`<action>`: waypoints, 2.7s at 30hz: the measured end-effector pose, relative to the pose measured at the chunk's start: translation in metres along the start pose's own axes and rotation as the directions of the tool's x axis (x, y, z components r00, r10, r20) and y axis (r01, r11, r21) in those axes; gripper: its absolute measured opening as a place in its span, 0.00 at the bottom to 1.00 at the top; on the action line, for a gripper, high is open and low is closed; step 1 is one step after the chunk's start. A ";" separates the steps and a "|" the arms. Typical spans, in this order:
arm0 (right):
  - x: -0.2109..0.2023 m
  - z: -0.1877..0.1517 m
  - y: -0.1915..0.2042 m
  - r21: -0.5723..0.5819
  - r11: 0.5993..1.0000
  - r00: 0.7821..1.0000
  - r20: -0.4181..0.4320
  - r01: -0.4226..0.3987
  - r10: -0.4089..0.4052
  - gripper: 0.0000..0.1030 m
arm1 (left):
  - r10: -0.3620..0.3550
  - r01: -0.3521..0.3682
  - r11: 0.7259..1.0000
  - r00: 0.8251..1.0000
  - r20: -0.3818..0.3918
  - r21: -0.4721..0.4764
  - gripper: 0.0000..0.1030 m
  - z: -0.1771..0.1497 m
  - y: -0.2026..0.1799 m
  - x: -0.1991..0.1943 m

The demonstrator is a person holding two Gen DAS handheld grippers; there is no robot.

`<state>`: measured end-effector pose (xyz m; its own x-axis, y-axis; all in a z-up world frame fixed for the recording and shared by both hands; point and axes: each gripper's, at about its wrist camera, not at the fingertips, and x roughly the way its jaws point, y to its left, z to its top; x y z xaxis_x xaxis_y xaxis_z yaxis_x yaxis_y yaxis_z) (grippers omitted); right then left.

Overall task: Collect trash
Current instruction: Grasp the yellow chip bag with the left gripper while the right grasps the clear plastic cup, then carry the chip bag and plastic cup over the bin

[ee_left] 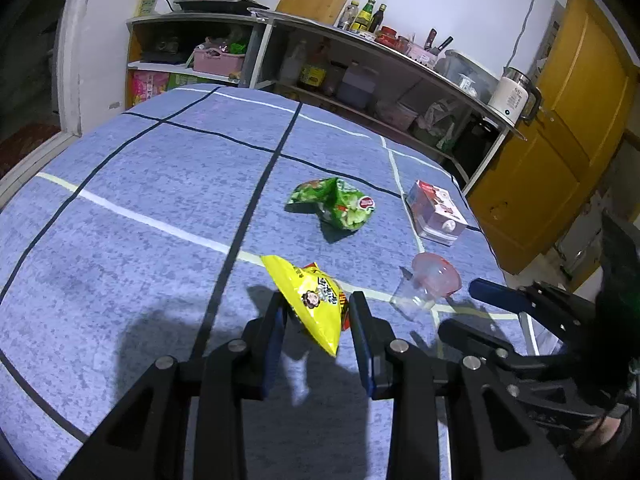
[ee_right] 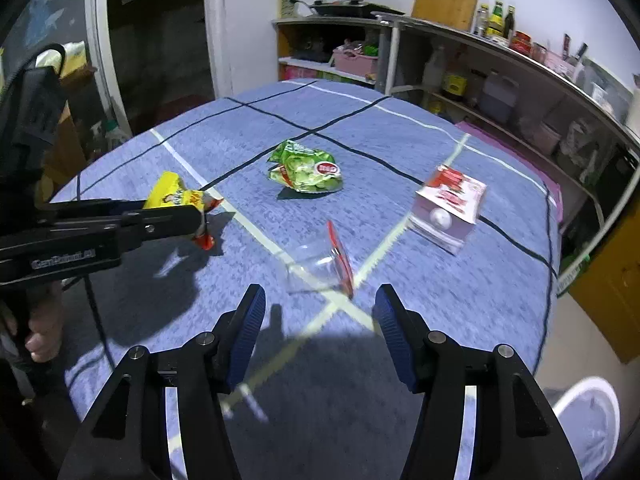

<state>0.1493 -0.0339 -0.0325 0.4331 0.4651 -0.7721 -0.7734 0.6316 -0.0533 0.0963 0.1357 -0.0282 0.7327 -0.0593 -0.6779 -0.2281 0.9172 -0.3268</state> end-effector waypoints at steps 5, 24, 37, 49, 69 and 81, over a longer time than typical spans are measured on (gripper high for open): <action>0.015 0.009 0.004 -0.039 0.999 1.000 -0.011 0.004 -0.004 0.56 | -0.007 0.007 1.000 1.000 0.005 -0.009 0.32 0.000 0.006 0.000; -0.001 -0.006 -0.017 0.152 0.988 0.999 0.009 -0.039 0.038 0.46 | -0.029 0.029 0.999 1.000 0.008 0.043 0.32 -0.006 -0.013 -0.006; -0.075 -0.052 -0.039 0.307 0.951 0.996 0.086 -0.044 0.018 0.46 | -0.092 0.091 0.984 0.996 0.002 0.150 0.32 -0.027 -0.076 -0.030; -0.131 -0.090 -0.052 0.371 0.929 0.991 0.128 -0.007 -0.044 0.46 | -0.139 0.138 0.961 0.990 -0.013 0.240 0.32 -0.047 -0.133 -0.046; -0.175 -0.147 -0.093 0.489 0.869 0.980 0.129 0.071 -0.152 0.46 | -0.192 0.210 0.911 0.978 -0.086 0.355 0.32 -0.063 -0.206 -0.032; -0.185 -0.180 -0.123 0.564 0.816 0.974 0.085 0.127 -0.211 0.46 | -0.252 0.291 0.869 0.956 -0.148 0.401 0.32 -0.070 -0.250 -0.010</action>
<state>0.0812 -0.3095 0.0031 0.6243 0.3725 -0.6867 -0.3144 0.9245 0.2156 0.1005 -0.1206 0.0143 0.6630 -0.3460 -0.6638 0.2719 0.9375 -0.2171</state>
